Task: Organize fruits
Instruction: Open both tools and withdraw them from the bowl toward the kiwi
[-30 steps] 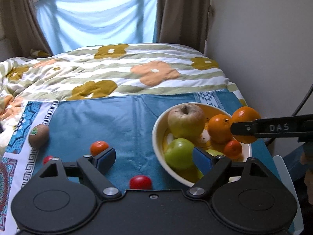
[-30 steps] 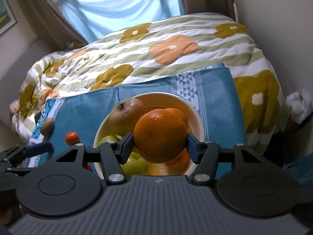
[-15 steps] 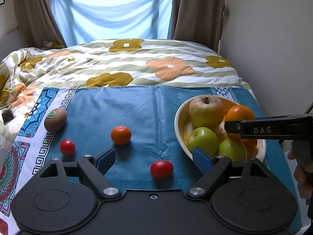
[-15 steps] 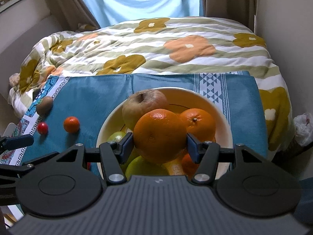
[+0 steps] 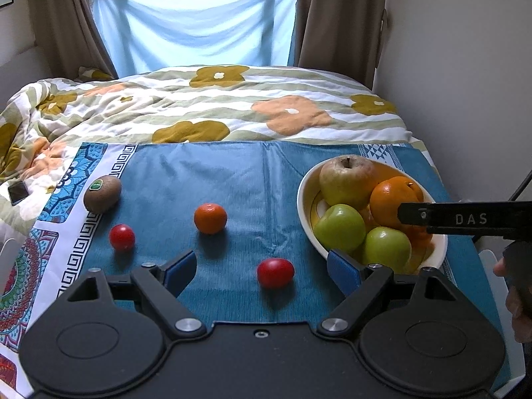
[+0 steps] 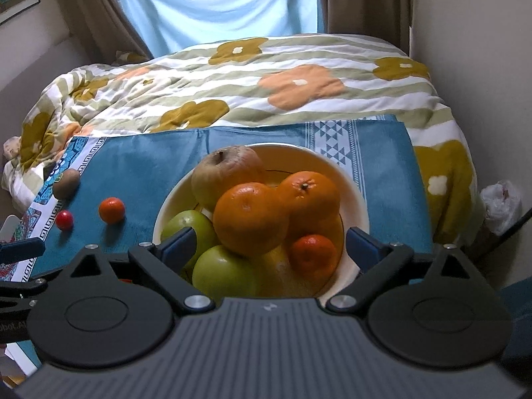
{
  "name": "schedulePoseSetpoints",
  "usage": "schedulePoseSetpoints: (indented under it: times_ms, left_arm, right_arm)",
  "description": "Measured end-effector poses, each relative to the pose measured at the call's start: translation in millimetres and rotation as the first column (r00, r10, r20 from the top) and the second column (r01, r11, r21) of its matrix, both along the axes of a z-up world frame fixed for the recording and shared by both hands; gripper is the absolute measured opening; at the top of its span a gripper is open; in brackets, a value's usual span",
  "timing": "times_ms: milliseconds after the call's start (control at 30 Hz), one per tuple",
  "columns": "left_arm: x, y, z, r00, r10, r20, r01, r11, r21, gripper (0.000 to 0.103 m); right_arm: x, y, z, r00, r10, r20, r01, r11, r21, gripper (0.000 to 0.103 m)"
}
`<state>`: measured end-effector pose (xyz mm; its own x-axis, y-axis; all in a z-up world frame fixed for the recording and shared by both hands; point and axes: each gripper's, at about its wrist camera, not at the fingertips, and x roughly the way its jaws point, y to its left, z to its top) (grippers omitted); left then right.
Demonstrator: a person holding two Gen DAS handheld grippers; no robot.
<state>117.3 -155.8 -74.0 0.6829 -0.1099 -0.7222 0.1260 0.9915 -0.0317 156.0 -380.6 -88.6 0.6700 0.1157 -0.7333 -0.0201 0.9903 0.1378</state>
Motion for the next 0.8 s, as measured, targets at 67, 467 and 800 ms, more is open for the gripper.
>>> schedulePoseSetpoints:
  times_ms: [67,467,800]
  left_arm:
    - [-3.2,0.7,2.9,1.000,0.001,0.007,-0.001,1.000,0.001,0.089]
    - [-34.0,16.6,32.0,0.996,0.060,0.072,-0.061,0.998,0.009,0.089]
    - [-45.3,73.4,56.0,0.984,0.144,0.109,-0.146,0.989,0.014,0.089]
  right_arm:
    - [-4.6,-0.8,3.6,1.000,-0.003,0.005,0.003,1.000,0.005,0.103]
    - [-23.1,2.7,31.4,0.999,0.009,0.040,-0.010,0.999,0.035,0.103]
    - [-29.1,41.0,53.6,0.997,0.053,0.060,-0.056,0.997,0.049,0.103]
